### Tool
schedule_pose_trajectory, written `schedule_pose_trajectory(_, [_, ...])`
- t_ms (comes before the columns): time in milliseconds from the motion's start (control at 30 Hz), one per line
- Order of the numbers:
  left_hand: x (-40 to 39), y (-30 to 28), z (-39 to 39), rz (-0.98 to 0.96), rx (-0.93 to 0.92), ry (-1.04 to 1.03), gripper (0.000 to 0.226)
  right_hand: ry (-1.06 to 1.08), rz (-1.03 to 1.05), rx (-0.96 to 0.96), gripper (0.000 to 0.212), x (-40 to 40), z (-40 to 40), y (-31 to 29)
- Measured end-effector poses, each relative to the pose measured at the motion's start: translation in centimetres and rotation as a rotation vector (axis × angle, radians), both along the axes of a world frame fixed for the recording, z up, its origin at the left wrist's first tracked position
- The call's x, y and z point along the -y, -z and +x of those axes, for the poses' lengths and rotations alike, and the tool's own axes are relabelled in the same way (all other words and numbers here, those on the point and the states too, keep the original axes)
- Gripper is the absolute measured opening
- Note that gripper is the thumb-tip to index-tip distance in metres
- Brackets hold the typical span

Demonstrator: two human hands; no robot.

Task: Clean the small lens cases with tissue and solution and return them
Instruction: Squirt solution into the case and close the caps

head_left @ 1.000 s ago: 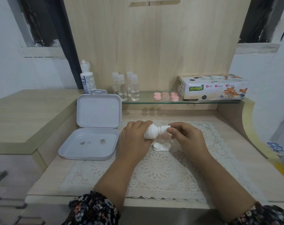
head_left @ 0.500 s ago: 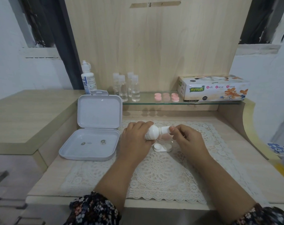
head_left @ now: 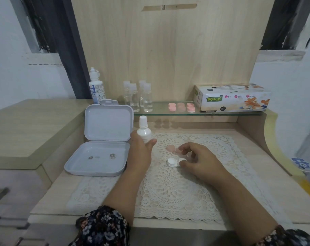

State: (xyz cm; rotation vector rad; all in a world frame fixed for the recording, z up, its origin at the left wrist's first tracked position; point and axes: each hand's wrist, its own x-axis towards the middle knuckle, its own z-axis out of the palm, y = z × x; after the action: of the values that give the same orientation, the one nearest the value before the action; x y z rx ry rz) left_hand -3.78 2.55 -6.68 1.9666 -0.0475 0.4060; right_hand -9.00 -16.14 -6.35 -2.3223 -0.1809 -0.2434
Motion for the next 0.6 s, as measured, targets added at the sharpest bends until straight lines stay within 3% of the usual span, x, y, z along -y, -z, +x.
schedule_pose_trajectory(133, [0.0,0.0,0.2,0.019,-0.033,0.007,0.051,-0.010,-0.008,-0.006,0.032,0.0,0.1,0.1])
schedule_pose_trajectory(300, [0.0,0.6,0.5,0.113,0.020,-0.068,0.072,-0.005,-0.015,-0.014,0.029,0.1,0.2,0.1])
schedule_pose_trajectory(533, [0.5,-0.2,-0.7,0.105,0.132,-0.136,0.059,0.012,-0.042,-0.005,0.026,0.1,0.3,0.1])
schedule_pose_trajectory(600, [0.4,-0.6,-1.3,0.129,0.243,-0.187,0.057,0.012,-0.042,-0.003,0.026,0.1,0.3,0.1])
